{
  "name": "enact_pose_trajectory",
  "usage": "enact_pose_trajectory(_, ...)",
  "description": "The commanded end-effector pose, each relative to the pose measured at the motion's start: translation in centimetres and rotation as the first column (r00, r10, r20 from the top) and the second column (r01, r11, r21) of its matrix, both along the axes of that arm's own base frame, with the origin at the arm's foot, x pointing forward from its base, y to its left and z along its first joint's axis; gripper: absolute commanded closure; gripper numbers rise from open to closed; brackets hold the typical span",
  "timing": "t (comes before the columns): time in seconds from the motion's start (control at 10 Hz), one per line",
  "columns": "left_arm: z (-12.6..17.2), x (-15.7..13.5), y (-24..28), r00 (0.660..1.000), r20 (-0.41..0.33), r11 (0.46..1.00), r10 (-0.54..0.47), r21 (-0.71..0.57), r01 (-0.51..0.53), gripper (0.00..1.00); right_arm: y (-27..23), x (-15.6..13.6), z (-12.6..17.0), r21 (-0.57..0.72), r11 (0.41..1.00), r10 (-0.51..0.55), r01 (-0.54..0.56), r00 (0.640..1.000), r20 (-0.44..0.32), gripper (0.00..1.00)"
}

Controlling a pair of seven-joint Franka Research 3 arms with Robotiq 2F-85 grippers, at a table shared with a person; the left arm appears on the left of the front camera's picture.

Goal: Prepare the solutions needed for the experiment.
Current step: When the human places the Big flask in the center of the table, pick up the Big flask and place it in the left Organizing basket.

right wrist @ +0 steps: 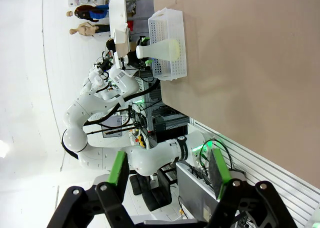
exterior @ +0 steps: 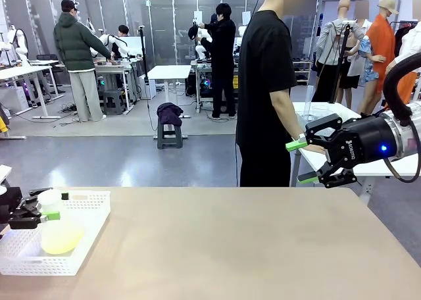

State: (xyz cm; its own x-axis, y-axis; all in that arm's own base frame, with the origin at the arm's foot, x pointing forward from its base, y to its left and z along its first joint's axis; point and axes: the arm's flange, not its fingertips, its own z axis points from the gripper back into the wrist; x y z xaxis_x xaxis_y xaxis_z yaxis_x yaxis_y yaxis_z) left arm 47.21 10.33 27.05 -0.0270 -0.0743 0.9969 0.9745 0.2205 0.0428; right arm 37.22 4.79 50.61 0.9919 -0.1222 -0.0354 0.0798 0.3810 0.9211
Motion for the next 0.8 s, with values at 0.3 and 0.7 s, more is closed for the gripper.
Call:
enact_pose_trajectory(0.3,0.03,0.04,-0.14,1.000,0.003,1.000,-0.002,-0.003,0.002,0.00,0.11,-0.02,0.13,0.010,1.000,0.005,-0.005,1.000,0.006,0.19)
enact_pose_trajectory(0.7,0.03,0.04,-0.14,1.000,0.003,1.000,-0.002,-0.003,0.002,0.00,0.11,-0.02,0.13,0.010,1.000,0.005,-0.005,1.000,0.006,0.19)
